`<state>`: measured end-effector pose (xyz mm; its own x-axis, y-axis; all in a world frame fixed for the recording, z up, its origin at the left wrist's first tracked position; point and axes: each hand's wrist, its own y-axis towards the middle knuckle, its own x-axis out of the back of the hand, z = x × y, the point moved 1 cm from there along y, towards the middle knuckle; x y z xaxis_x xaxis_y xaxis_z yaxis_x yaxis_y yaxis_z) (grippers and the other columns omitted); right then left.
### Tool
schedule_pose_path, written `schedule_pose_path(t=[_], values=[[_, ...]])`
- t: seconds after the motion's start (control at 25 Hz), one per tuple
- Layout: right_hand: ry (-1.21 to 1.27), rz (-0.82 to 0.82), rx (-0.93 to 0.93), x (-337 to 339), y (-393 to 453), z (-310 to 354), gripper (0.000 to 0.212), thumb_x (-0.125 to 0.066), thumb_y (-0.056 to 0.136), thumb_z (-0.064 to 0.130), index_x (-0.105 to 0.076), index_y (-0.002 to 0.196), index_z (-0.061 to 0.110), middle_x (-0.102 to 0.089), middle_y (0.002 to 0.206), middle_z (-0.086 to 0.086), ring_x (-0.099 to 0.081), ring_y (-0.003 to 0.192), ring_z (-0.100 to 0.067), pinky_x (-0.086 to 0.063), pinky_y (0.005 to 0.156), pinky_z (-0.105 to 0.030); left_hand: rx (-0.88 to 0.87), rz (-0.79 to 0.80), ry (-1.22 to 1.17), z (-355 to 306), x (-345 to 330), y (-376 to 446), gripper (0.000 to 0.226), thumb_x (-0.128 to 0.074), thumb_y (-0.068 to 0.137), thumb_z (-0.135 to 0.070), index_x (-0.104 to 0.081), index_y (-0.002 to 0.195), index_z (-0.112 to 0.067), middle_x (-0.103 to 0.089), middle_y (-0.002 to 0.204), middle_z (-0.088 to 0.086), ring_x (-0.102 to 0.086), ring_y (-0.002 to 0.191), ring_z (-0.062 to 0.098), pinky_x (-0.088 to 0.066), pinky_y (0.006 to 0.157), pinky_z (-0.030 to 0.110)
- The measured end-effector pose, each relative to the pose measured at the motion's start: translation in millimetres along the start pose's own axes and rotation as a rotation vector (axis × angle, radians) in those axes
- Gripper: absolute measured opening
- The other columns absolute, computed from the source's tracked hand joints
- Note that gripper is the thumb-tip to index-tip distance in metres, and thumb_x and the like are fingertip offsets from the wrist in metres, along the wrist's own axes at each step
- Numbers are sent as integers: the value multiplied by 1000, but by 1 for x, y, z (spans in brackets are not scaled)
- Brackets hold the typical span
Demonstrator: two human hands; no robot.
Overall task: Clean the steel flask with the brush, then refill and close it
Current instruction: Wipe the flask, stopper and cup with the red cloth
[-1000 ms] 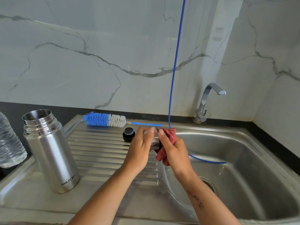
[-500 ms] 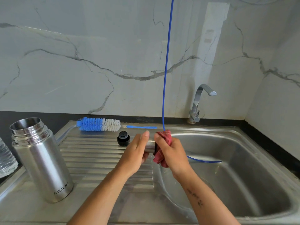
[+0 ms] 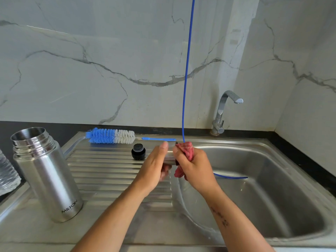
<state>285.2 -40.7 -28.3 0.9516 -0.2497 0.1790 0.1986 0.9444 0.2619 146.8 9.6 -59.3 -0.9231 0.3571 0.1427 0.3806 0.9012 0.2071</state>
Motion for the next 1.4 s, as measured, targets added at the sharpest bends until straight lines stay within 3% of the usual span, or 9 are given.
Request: schedule_pose_path(t=[0.16,0.28,0.4,0.52,0.64,0.8,0.92,1.12,1.4], values=[[466,21,-347,16,11,-4,30,-64,99,25,-68,108,-4,-71,89,-23,-69,83,-31,-63,78,-42,-340,127,342,2,9,-3,50,-58,98,-52,-37,144,-47,-53,141,-18,-52,130,-1,-41,107,16],[207,-2,-185,15,10,-2,29,-66,98,29,-69,84,4,-70,73,-18,-68,68,-27,-63,69,-46,-215,103,248,-1,6,-4,49,-46,94,-71,-46,138,-50,-67,116,-12,-66,98,3,-52,86,25],[-111,11,29,6,0,5,38,-62,102,21,-64,70,2,-64,52,-4,-64,46,-15,-51,49,-24,49,17,-15,-1,3,2,63,-35,89,-85,-61,114,-34,-64,81,6,-58,62,18,-48,57,33],[77,-46,-149,7,6,0,40,-62,101,30,-67,84,-6,-67,61,-14,-65,53,-18,-57,53,-31,-180,75,156,2,5,2,38,-57,95,-61,-57,128,-43,-63,99,-2,-63,80,12,-53,75,30],[329,-31,-350,17,12,-6,34,-64,98,33,-73,104,2,-77,94,-21,-75,88,-33,-62,86,-50,-522,71,452,1,10,-1,57,-75,92,-29,-53,145,-32,-58,126,-6,-61,113,11,-49,98,23],[166,-37,-227,17,11,0,40,-64,99,36,-63,83,-1,-66,64,-22,-65,56,-21,-55,57,-32,-128,37,160,-7,7,0,75,-69,79,-71,-52,142,-33,-71,101,-12,-71,87,13,-59,78,30],[53,-66,-177,10,8,0,39,-61,101,34,-62,81,2,-62,54,-13,-55,45,-17,-43,47,-26,31,51,-44,-3,7,3,51,-68,86,-63,-63,122,-27,-74,97,-1,-70,78,19,-60,73,33],[331,-7,-335,21,12,-4,31,-63,98,33,-72,101,3,-72,85,-20,-70,78,-29,-61,77,-49,-580,-34,389,-3,10,-1,68,-88,77,-10,-63,139,-23,-67,122,-1,-65,110,13,-49,104,23],[79,-81,-181,8,8,-1,39,-59,102,31,-60,76,1,-57,52,-9,-50,44,-18,-40,45,-24,38,105,-221,-3,6,3,57,-83,80,-31,-66,132,-18,-76,116,6,-75,104,27,-61,91,37]])
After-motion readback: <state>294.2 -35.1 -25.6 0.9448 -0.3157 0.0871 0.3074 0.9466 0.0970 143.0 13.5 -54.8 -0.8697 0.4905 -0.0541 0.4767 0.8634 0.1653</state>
